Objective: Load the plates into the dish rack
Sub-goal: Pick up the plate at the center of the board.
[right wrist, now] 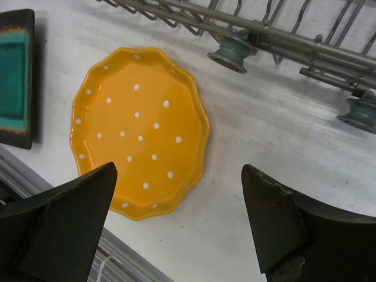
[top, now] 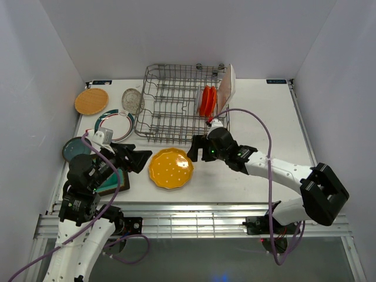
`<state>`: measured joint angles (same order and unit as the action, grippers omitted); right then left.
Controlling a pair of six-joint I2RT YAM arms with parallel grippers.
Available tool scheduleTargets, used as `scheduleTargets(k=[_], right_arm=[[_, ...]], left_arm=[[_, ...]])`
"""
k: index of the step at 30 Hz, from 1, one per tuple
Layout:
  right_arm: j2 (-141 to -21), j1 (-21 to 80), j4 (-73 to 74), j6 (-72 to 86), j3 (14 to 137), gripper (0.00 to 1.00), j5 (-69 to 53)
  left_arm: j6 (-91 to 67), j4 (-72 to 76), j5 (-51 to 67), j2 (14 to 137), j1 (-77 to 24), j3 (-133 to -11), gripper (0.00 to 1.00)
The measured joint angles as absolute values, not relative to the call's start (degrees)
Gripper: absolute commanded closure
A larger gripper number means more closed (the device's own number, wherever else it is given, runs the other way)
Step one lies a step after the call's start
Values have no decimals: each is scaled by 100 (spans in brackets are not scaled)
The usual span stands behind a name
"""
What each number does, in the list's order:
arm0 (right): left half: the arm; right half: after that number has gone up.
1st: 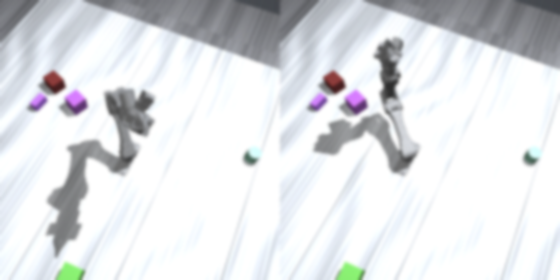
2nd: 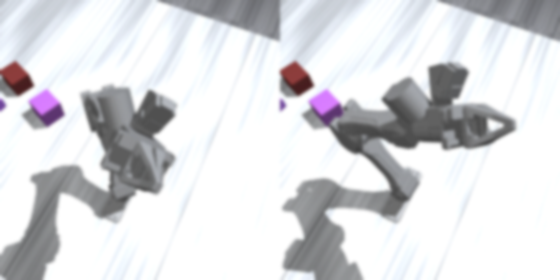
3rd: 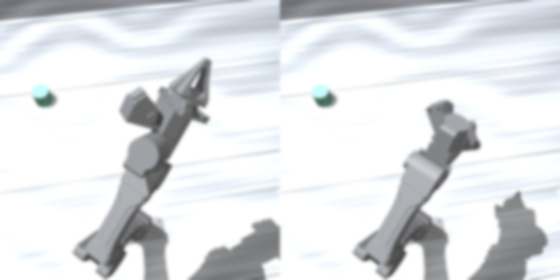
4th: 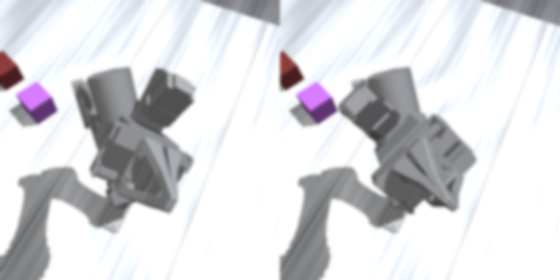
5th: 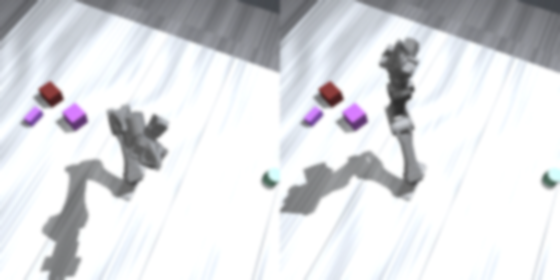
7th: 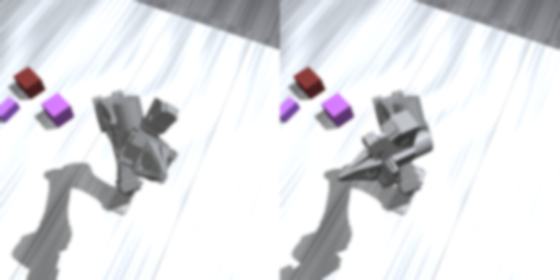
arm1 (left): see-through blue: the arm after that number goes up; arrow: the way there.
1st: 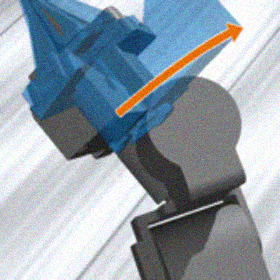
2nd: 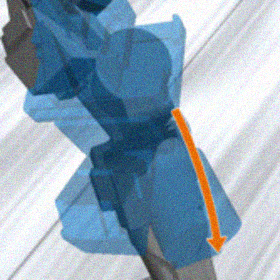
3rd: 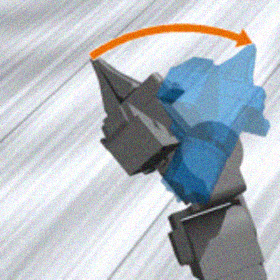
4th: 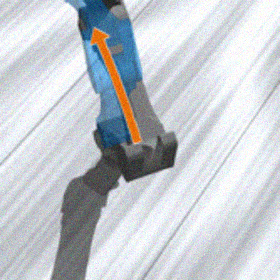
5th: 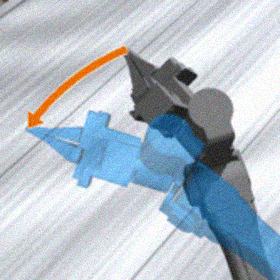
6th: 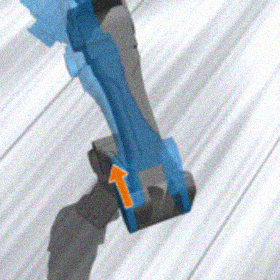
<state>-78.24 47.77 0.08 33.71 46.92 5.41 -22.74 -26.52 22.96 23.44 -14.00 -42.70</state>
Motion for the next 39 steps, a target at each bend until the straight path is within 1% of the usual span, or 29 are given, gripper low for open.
scheduleTargets(k=[4,8,10,15,16,21,23,30,33,39], right_arm=[[-8171,4925,-19,3409,4727,8,552],[-8545,4987,-14,3417,4775,14,537],[-8713,4991,-12,3415,4823,20,530],[-8930,4989,-14,3433,4873,24,521],[-8949,4989,-14,3433,4884,27,523],[-9052,4991,-25,3433,4998,30,513],[-9144,4989,-54,3433,5057,33,510],[-9415,4991,-132,3433,5116,35,408],[-9470,4991,-158,3430,5124,39,386],[-9662,4991,-165,3433,5207,40,392]], left_arm=[[-2274,-2652,2300,2344,-1391,-4270,2],[-2272,-2650,2342,2364,-1286,-4270,2],[-2272,-2652,2357,2392,-1232,-4270,2],[-2270,-2650,2386,2427,-1127,-4270,2],[-2270,-2650,2392,2427,-1109,-4270,2],[-2259,-2650,2412,2429,-941,-4270,2],[-2257,-2650,2408,2436,-882,-4270,2],[-2257,-2650,2408,2543,-843,-4270,2],[-2257,-2650,2408,2574,-840,-4268,2],[-2257,-2650,2399,2565,-840,-4268,2]])
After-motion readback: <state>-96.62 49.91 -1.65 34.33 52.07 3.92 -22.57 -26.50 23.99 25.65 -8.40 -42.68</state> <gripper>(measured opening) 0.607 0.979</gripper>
